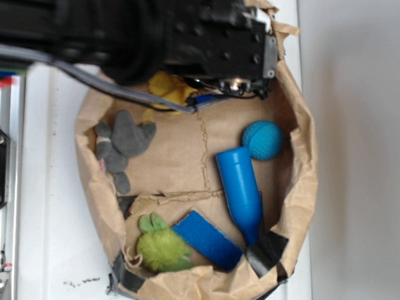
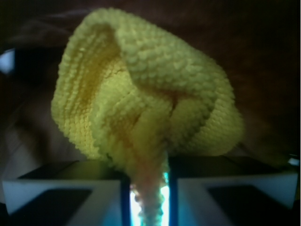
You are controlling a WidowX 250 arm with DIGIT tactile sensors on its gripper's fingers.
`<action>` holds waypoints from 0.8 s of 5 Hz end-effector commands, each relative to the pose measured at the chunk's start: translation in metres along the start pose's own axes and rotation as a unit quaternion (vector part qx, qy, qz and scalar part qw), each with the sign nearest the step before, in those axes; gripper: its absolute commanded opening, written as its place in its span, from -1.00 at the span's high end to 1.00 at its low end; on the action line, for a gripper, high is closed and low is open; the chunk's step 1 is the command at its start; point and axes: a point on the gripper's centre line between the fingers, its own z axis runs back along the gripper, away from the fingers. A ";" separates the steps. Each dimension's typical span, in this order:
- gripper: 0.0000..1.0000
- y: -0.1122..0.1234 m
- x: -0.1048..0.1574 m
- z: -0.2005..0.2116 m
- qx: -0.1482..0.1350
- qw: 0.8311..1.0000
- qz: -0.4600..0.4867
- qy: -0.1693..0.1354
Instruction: Grab the yellow cloth.
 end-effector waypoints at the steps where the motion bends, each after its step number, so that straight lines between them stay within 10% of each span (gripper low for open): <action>1: 1.00 0.012 -0.032 0.075 -0.071 0.985 -0.155 0.023; 2: 1.00 0.024 -0.033 0.101 -0.083 0.958 -0.259 0.088; 4: 1.00 0.035 -0.020 0.146 -0.113 0.916 -0.372 0.100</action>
